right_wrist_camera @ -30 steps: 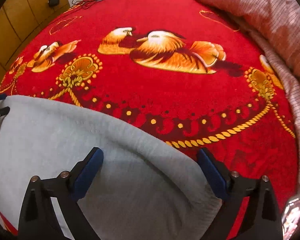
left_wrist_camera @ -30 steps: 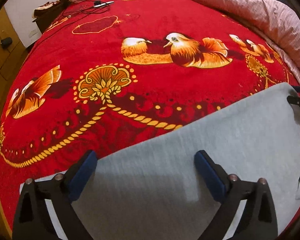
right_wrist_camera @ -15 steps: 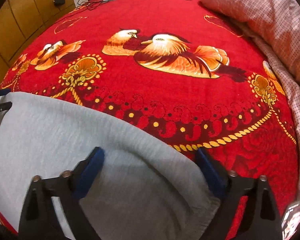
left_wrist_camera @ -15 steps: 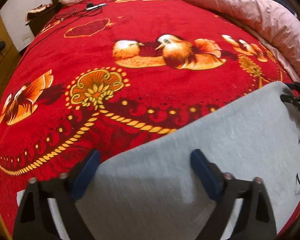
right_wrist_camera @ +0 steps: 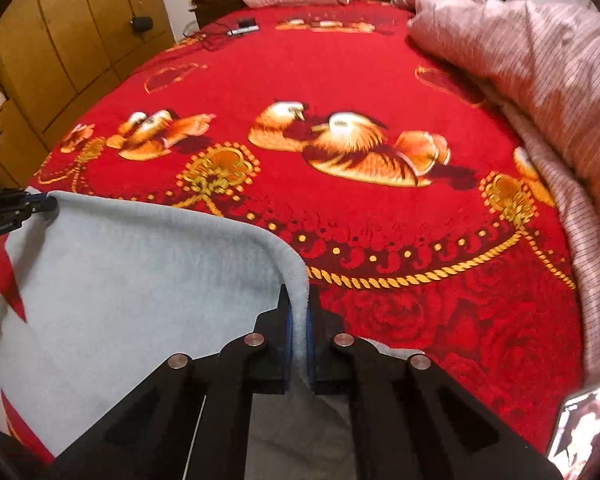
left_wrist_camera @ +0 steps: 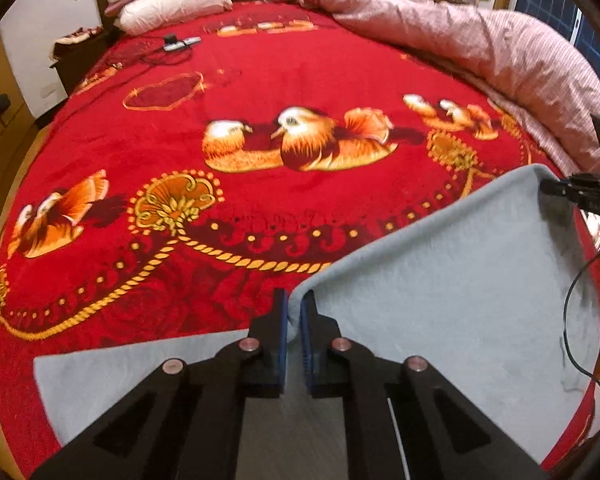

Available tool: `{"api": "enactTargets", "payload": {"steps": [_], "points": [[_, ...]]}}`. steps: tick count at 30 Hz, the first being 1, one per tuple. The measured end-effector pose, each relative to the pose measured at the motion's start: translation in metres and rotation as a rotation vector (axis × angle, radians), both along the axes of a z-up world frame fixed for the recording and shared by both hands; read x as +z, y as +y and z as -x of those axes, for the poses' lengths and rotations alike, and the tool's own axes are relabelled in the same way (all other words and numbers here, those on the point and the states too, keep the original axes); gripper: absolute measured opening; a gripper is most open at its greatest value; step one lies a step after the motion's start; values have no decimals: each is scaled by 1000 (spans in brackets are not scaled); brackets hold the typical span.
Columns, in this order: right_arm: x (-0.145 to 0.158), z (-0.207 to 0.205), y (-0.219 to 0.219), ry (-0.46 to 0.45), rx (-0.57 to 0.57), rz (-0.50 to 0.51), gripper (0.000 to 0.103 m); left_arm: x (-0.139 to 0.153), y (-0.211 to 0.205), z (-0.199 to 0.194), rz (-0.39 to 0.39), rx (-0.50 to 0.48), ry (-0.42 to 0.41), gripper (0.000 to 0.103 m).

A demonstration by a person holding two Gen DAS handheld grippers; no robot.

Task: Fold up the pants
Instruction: 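Close the left gripper on the waistband while the right gripper pinches the waistband too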

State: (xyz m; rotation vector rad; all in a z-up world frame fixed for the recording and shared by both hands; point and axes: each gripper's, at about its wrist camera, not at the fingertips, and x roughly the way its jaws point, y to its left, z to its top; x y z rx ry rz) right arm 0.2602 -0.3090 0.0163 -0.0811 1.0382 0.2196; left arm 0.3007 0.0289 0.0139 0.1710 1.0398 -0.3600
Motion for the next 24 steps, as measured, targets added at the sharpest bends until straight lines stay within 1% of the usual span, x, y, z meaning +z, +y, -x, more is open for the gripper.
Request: {"api": "enactTargets", "payload": {"steps": [6,10,13,16,19,22,24], "points": [[31,32,5,-69,2,-24,6,29,2,33,16,25,-71,6],[45,58,8,-104,5,-32,6,49,6,60,51,45,-110,6],[51,75,10,-124,7,-40,6,61,9,81,70,61,-132,6],[55,97,13,-132,16,-50,6,67,9,104,61,62,-158,6],[57,122,19,-146,31,-39,6,69,6,130,51,63,-183,6],[56,140,21,-159,37,-30,6,73,8,155,77,77,-191,6],[55,153,21,-164,35,-32,6,77,10,172,89,84,-210,6]]}}
